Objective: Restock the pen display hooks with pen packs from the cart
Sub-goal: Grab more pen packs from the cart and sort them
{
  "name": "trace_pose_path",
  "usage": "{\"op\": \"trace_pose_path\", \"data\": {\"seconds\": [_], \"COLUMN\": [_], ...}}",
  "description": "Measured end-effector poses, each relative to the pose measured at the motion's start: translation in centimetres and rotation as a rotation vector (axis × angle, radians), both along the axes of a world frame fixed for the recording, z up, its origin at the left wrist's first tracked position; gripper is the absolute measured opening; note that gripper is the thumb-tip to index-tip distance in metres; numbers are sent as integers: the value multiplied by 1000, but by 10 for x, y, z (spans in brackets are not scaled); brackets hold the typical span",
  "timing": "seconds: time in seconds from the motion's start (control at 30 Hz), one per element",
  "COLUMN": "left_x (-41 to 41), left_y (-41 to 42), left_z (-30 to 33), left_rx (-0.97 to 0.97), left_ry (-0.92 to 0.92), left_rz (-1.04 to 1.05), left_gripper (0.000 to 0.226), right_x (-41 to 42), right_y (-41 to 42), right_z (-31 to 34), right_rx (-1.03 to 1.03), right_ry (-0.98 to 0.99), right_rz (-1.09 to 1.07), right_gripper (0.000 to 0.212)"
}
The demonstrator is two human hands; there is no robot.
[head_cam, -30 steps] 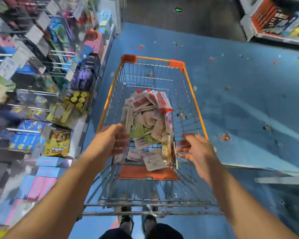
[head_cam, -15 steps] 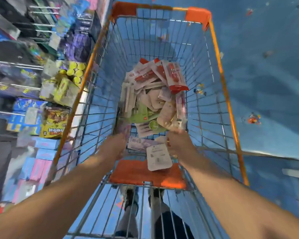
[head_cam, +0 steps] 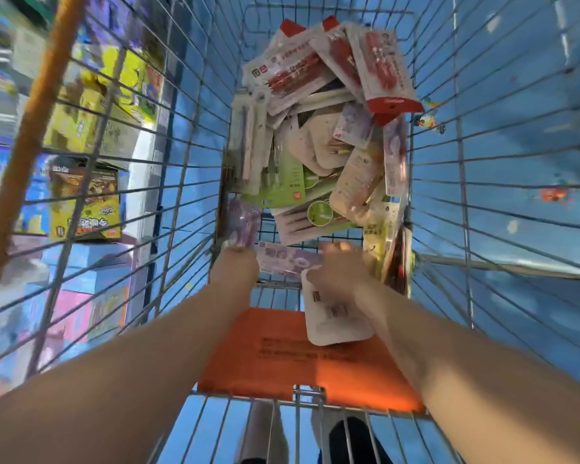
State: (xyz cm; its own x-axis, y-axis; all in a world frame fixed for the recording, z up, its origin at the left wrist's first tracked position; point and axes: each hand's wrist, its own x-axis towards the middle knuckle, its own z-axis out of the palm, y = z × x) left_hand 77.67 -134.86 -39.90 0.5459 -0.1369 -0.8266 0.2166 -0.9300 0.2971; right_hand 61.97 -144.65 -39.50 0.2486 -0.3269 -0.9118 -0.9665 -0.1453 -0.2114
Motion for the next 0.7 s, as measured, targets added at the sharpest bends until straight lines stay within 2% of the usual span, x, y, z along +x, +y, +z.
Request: {"op": "trace_pose_path", "data": {"seconds": [0.07, 0.2, 0.27, 0.37, 0.47, 0.53, 0.63, 0.7], "left_x": [1, -1, -2, -7, -11, -9, -1, -1], "left_y": [3, -5, -5, -1, 5, 7, 5, 4], "left_z": [-12, -25, -34, -42, -46, -51, -58, -57], "left_rx": [8, -39, -28, -43, -29, 16, 79, 133], "left_ry": [-91, -166, -183, -206, -185, -205, -233, -223], "left_rz": [44, 79, 58, 37, 1, -53, -175, -197], "left_gripper": [32, 44, 48, 63, 76, 81, 90, 90], "right_x": [1, -4, -8, -10, -6, -4, -6, -8], "right_y": [-1, -6, -7, -7, -4, 2, 11, 15], "right_z": [-9, -20, -28, -29, -39, -42, -36, -31], "right_rx": [55, 105, 102, -10, -30, -27, -37, -23], "right_ry": [9, 9, -7, 9, -6, -31, -148, -204], "right_rz": [15, 65, 90, 243, 283, 226, 26, -60], "right_gripper": [88, 69, 78, 96, 96, 86, 50, 42]}}
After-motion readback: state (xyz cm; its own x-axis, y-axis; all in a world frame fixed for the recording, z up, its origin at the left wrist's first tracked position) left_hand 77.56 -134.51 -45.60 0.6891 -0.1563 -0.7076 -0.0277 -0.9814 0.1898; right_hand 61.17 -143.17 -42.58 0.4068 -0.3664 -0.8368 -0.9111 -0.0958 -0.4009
